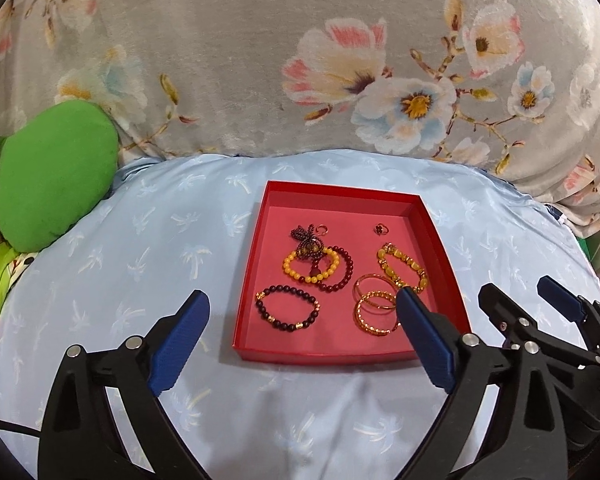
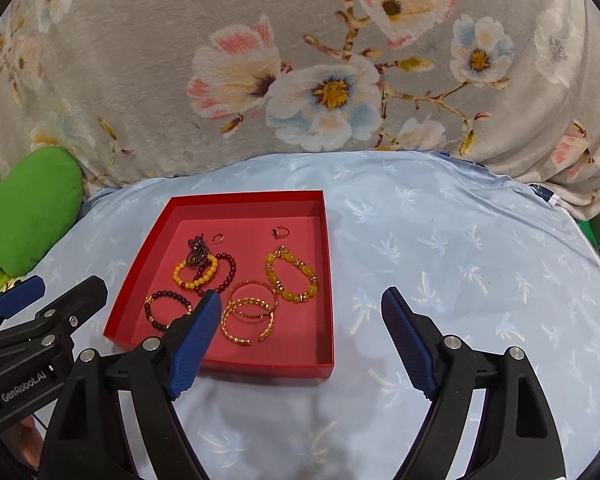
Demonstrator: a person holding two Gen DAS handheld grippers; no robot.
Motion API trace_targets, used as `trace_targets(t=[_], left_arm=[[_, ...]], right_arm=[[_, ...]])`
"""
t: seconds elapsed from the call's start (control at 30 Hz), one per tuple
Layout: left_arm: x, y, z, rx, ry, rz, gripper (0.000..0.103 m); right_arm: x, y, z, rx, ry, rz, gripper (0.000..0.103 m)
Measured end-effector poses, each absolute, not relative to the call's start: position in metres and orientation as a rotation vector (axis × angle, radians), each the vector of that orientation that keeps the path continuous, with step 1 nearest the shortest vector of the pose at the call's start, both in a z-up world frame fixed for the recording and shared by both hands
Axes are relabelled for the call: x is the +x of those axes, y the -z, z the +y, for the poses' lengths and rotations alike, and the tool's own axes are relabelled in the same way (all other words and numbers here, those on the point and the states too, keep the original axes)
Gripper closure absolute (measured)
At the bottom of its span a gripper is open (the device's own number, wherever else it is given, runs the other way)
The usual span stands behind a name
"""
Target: Organize jewelry
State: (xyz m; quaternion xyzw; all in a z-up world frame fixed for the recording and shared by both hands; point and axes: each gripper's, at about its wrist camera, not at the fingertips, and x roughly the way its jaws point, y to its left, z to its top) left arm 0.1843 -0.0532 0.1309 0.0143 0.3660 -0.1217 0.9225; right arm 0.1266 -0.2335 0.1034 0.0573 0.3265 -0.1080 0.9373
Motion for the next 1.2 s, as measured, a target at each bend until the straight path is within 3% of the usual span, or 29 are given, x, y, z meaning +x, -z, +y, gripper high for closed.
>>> trace_targets(t=[1.2], left_arm=[[0.159, -0.108, -0.038, 0.087, 0.171, 0.757, 0.013]], right_arm=[[0.100, -0.089, -0.210, 0.037, 0.226, 0.702, 0.018]])
